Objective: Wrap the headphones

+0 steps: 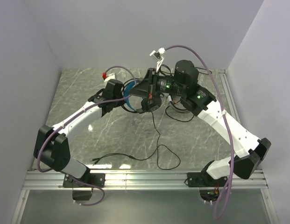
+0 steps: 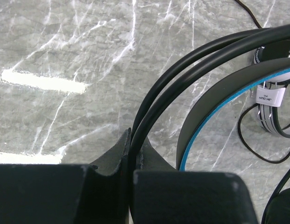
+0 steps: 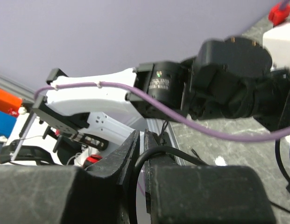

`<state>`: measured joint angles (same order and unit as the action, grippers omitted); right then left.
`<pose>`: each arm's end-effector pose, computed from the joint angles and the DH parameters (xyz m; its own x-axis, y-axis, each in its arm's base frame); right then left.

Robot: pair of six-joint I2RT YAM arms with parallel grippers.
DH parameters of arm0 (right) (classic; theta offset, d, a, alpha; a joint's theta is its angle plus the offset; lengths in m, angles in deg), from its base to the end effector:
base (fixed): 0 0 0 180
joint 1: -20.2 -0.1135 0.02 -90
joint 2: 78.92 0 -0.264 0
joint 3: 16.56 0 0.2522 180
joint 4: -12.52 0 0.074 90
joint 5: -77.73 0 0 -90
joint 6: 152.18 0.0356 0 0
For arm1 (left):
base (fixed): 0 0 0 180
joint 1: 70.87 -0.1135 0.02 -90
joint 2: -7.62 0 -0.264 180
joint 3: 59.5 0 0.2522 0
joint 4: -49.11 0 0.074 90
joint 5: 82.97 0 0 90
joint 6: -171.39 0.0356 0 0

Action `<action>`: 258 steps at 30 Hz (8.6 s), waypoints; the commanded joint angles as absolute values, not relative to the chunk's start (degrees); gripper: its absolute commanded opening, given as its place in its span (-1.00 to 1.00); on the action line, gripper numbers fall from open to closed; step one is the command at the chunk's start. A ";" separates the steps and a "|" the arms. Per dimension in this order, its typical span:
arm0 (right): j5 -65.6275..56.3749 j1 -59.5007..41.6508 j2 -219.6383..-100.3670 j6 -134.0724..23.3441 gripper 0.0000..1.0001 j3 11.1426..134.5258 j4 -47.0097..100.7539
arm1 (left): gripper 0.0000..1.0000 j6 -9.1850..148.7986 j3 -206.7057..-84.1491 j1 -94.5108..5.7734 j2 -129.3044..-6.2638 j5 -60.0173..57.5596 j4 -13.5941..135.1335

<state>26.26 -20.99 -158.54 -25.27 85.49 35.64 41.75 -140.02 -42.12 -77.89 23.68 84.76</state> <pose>0.2167 0.2191 0.4682 -0.5981 0.1009 -0.7950 -0.7813 0.1475 0.6065 0.2965 -0.1510 0.2843 -0.6121 -0.3613 -0.7034 -0.1562 0.9272 -0.3404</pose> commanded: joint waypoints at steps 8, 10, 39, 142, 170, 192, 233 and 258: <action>32.29 -14.88 -162.85 -21.31 -0.67 96.51 28.21 | -0.99 44.29 -138.04 -38.00 -77.46 30.67 81.77; 33.96 -13.64 -163.82 -19.47 -0.67 96.87 26.81 | -0.99 44.56 -137.51 -37.30 -76.93 32.42 81.86; 42.31 5.52 -169.62 -18.49 -0.99 90.02 26.45 | -0.99 51.15 -143.22 -33.25 -68.68 20.39 104.26; 16.04 -38.59 -152.67 -19.99 -0.93 24.88 -24.88 | -0.99 39.20 -163.08 -56.19 -77.72 -3.00 92.05; 7.86 -48.18 -141.58 -35.63 -1.00 55.37 18.53 | -0.99 39.55 -147.27 -49.08 -75.61 25.48 83.09; 11.55 -42.47 -144.49 -32.21 -0.86 70.59 23.38 | -0.99 41.48 -142.60 -45.91 -77.37 31.55 80.54; 34.22 -9.25 -153.45 -21.05 -0.75 87.73 24.26 | -0.99 50.27 -139.71 -35.45 -78.86 35.36 84.58; 41.53 2.54 -157.41 -22.53 -0.84 82.98 35.23 | -0.99 48.07 -152.00 -30.00 -77.89 59.07 110.86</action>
<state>41.14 2.07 -159.41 -20.79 83.22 33.89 48.81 -148.54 -30.18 -78.94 53.42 109.79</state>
